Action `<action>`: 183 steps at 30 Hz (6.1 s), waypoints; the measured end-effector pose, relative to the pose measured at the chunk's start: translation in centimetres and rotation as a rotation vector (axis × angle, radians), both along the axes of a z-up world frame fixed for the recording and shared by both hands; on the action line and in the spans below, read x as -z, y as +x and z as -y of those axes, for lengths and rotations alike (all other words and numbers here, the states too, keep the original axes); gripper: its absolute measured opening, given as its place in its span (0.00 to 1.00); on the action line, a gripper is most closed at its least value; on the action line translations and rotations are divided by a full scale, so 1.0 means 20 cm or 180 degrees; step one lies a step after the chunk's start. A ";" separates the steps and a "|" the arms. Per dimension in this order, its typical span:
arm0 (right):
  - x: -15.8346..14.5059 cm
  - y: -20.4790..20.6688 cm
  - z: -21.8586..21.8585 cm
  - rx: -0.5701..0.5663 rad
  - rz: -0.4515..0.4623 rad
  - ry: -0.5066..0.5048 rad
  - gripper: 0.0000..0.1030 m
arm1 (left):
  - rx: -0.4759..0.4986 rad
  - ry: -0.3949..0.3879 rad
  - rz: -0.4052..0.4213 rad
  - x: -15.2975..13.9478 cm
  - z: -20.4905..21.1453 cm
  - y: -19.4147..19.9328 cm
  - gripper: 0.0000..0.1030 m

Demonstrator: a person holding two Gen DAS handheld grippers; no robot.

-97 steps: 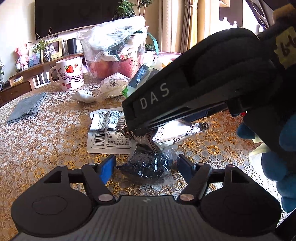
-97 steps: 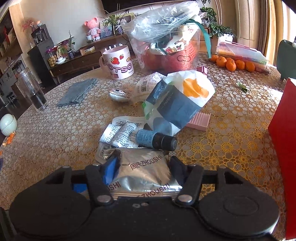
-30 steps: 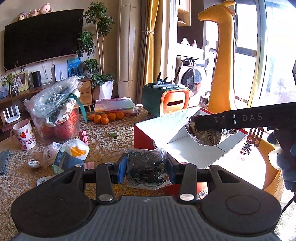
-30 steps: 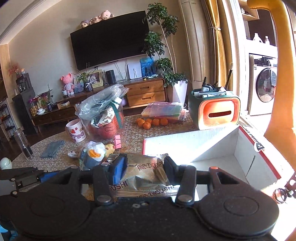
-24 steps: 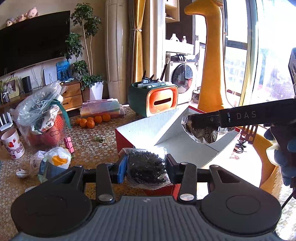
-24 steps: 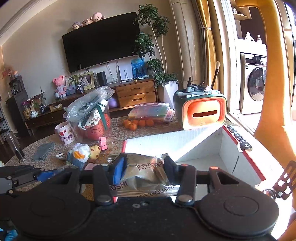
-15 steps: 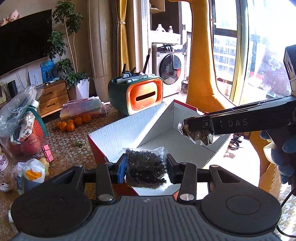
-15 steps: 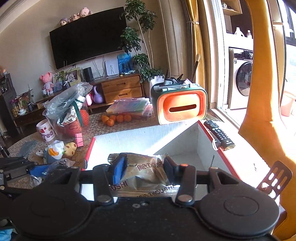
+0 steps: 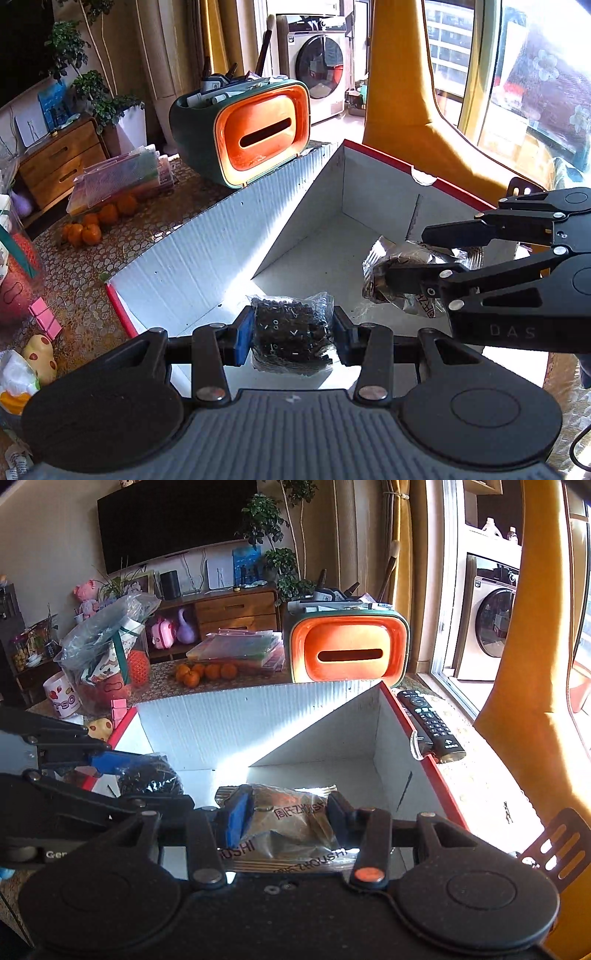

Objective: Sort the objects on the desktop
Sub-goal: 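Carry the silver packet and dark-item bag with both grippers into the red box, then open both grippers to drop the packet and bag into the box, then move both tools back toward the medicine sheet and blue bottle, then grasp the blue-labelled bottle with the right gripper while the left grasps the blister sheet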

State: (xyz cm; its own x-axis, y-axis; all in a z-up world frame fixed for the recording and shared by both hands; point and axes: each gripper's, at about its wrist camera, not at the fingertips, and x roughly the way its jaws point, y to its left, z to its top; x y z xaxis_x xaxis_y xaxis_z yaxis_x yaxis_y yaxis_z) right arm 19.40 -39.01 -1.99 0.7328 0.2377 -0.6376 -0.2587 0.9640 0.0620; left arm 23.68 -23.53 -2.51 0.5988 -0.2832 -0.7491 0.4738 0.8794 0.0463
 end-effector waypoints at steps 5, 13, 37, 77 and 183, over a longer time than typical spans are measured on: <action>0.05 0.07 -0.02 -0.0227 -0.0101 -0.0261 0.44 | -0.0049 0.0021 -0.0233 0.05 0.03 0.13 0.41; 0.12 0.12 -0.05 -0.0343 -0.0240 -0.0409 0.44 | 0.0077 0.0337 -0.0610 0.16 0.12 0.21 0.42; 0.12 0.09 0.06 -0.0251 -0.0339 -0.0292 0.73 | -0.0015 0.0350 -0.0648 0.12 0.12 0.20 0.74; -0.22 -0.38 -0.15 -0.0190 0.0120 0.0286 0.97 | -0.0304 -0.0459 0.0314 -0.30 -0.55 -0.50 0.97; 0.32 0.09 -1.68 0.0045 -0.0906 0.0157 0.61 | -0.1483 -0.0026 0.0520 0.46 -1.60 -0.38 0.98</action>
